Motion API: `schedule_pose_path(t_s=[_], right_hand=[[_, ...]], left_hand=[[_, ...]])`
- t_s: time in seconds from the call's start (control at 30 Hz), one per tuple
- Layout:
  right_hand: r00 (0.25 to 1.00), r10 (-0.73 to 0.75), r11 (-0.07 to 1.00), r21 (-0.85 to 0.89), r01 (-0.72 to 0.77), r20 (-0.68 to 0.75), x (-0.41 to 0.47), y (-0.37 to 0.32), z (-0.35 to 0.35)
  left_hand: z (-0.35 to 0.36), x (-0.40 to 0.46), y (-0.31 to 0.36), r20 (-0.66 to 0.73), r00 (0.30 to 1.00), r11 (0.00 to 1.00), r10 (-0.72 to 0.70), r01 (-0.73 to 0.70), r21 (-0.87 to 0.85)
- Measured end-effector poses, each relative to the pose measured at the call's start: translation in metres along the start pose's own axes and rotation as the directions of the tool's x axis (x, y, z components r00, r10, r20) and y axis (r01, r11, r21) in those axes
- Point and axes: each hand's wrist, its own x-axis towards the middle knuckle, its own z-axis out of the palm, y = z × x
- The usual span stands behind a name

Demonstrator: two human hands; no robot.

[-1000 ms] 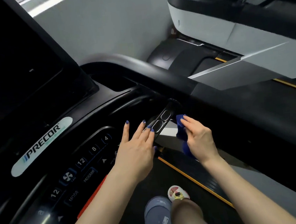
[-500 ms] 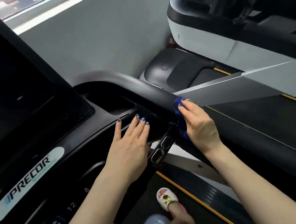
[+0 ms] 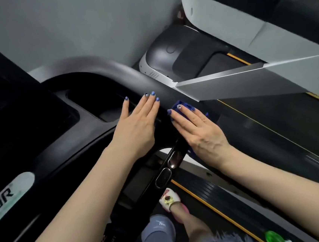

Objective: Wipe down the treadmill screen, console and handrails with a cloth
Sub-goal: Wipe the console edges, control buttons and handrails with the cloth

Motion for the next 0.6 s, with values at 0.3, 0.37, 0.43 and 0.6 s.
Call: schedule_pose_path(t_s=[0.3, 0.37, 0.43, 0.6], right_hand=[[0.98, -0.159, 0.984, -0.06, 0.167, 0.122, 0.006, 0.0, 0.012], [0.978, -0.162, 0.984, -0.053, 0.17, 0.13, 0.0, 0.003, 0.008], [0.986, -0.137, 0.99, -0.027, 0.14, 0.092, -0.012, 0.008, -0.002], [0.994, 0.07, 0.994, 0.082, -0.077, 0.08, 0.011, 0.005, -0.008]], left_hand=[[0.012, 0.011, -0.017, 0.043, 0.999, 1.0, 0.023, -0.022, -0.019], [0.012, 0.009, -0.021, 0.045, 0.998, 0.999, 0.032, -0.031, -0.019], [0.011, 0.007, -0.022, 0.051, 0.998, 0.999, 0.041, -0.039, -0.026], [0.013, 0.01, -0.022, 0.028, 0.998, 0.998, 0.053, -0.052, -0.022]])
